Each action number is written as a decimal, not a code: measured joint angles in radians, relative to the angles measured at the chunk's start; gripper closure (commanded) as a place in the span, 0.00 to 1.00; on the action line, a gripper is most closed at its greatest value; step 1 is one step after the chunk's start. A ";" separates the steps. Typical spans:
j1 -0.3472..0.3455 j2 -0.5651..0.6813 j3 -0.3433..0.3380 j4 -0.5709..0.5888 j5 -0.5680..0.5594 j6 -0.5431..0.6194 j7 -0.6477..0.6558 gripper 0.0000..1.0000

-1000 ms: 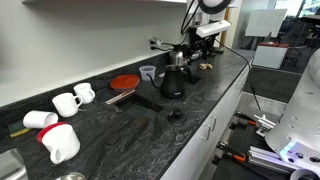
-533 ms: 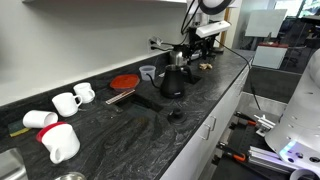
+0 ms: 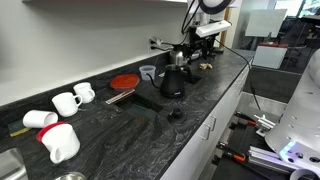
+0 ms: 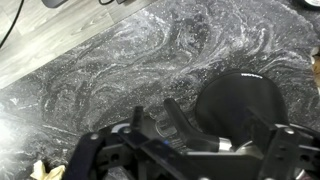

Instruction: Pick the cloth and drop it in the opening on the left on the counter

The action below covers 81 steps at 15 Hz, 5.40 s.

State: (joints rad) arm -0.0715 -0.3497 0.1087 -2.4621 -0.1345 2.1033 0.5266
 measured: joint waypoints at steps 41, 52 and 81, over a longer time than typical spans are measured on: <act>-0.234 0.513 -0.350 0.362 -0.076 0.232 0.662 0.00; -0.221 0.718 -0.403 0.571 0.090 0.232 0.802 0.00; -0.248 1.123 -0.473 1.044 0.114 -0.006 1.058 0.41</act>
State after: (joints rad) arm -0.3194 0.7730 -0.3639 -1.4182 -0.0202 2.0973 1.5845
